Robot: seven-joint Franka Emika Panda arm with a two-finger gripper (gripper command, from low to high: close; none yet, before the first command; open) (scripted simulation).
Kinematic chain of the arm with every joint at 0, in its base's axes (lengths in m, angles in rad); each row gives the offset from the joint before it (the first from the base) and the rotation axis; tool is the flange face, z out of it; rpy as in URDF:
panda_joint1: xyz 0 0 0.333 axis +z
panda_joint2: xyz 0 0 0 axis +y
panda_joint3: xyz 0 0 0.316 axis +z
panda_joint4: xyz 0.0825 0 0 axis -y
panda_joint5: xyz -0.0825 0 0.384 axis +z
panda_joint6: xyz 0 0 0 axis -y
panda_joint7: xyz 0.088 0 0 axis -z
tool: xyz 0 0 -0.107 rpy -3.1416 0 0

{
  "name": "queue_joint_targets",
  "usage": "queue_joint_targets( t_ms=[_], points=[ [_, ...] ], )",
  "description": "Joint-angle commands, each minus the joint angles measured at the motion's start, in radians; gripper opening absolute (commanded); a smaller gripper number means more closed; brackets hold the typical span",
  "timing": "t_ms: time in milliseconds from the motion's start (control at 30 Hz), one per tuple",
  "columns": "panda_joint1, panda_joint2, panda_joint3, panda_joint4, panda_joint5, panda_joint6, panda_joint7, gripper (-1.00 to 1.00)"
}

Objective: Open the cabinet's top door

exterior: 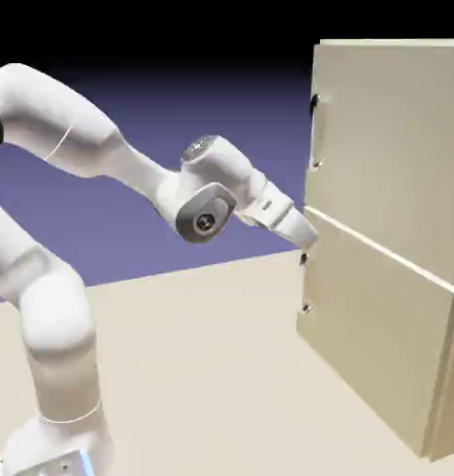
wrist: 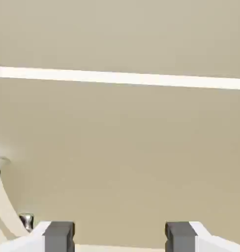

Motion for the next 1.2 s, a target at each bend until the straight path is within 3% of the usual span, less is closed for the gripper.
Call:
queue_joint_targets(
  t_ms=[0,1167],
  points=[
    [-0.014,-0.005,0.016,0.010,0.044,0.000,0.016,0.00],
    [-0.512,-0.166,0.580,0.356,1.566,0.013,0.564,0.00]
  ],
)
